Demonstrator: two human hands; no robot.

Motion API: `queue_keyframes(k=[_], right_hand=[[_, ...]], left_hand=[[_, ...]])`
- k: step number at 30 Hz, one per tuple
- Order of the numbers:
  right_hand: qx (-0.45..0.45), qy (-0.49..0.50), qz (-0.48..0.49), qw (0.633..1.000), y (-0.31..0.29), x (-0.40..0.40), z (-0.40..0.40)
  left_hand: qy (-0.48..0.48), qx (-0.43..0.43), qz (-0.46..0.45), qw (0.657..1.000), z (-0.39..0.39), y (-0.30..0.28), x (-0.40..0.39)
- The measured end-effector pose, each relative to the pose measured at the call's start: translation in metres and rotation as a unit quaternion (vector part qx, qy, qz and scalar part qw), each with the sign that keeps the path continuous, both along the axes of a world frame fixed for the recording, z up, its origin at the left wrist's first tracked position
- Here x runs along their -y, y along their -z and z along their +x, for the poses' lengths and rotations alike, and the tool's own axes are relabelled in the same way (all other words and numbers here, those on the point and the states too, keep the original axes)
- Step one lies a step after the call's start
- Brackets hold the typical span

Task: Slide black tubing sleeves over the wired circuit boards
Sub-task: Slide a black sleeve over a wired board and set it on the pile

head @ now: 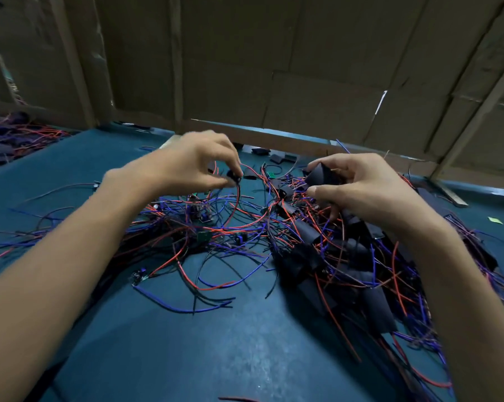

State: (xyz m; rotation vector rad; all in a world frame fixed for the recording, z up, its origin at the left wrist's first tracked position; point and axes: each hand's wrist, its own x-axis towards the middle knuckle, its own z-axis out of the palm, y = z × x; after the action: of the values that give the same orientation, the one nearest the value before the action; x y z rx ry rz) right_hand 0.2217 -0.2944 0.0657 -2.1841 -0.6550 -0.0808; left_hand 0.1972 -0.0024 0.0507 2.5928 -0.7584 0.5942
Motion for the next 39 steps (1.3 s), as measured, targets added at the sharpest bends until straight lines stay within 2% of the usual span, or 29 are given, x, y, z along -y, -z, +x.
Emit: queue_keyframes(k=[5, 8, 10, 13, 15, 17, 19, 21, 26, 29, 31, 34, 39], right_hand=[[0.046, 0.033, -0.035, 0.998, 0.0, 0.0, 0.003], [0.068, 0.046, -0.047, 0.995, 0.0, -0.002, 0.002], [0.08, 0.05, -0.037, 0.995, -0.002, -0.002, 0.001], [0.078, 0.035, -0.015, 0.996, -0.006, -0.004, -0.003], [0.064, 0.015, 0.012, 0.998, -0.006, -0.005, -0.005], [0.061, 0.009, 0.013, 0.998, -0.005, -0.005, -0.004], [0.049, -0.01, 0.007, 0.999, -0.006, -0.005, -0.004], [0.031, -0.038, 0.019, 0.999, -0.005, -0.006, -0.005], [-0.033, -0.047, 0.099, 0.993, -0.003, -0.014, -0.005], [-0.072, -0.068, 0.155, 0.983, -0.005, -0.014, -0.005], [-0.076, -0.077, 0.152, 0.982, -0.007, -0.011, -0.007], [-0.042, -0.081, 0.076, 0.993, -0.009, -0.006, -0.011], [-0.034, -0.103, -0.034, 0.994, -0.005, -0.002, -0.013]], left_hand=[[-0.008, 0.151, -0.018, 0.988, -0.006, -0.017, 0.001], [-0.043, 0.176, -0.147, 0.972, -0.009, -0.024, 0.008], [-0.055, 0.117, -0.28, 0.951, -0.012, -0.028, 0.013], [-0.012, 0.006, -0.441, 0.897, -0.016, -0.035, 0.026], [0.004, -0.058, -0.513, 0.856, -0.017, -0.037, 0.033], [0.009, -0.113, -0.548, 0.829, -0.019, -0.036, 0.04], [0.006, -0.144, -0.546, 0.826, -0.019, -0.034, 0.044], [-0.004, -0.146, -0.525, 0.838, -0.019, -0.033, 0.046], [0.01, -0.143, -0.455, 0.879, -0.02, -0.028, 0.052], [0.001, -0.111, -0.373, 0.921, -0.022, -0.027, 0.054], [-0.011, -0.086, -0.34, 0.937, -0.022, -0.028, 0.054], [-0.023, -0.057, -0.378, 0.924, -0.022, -0.031, 0.053], [-0.023, -0.039, -0.445, 0.894, -0.024, -0.039, 0.045]])
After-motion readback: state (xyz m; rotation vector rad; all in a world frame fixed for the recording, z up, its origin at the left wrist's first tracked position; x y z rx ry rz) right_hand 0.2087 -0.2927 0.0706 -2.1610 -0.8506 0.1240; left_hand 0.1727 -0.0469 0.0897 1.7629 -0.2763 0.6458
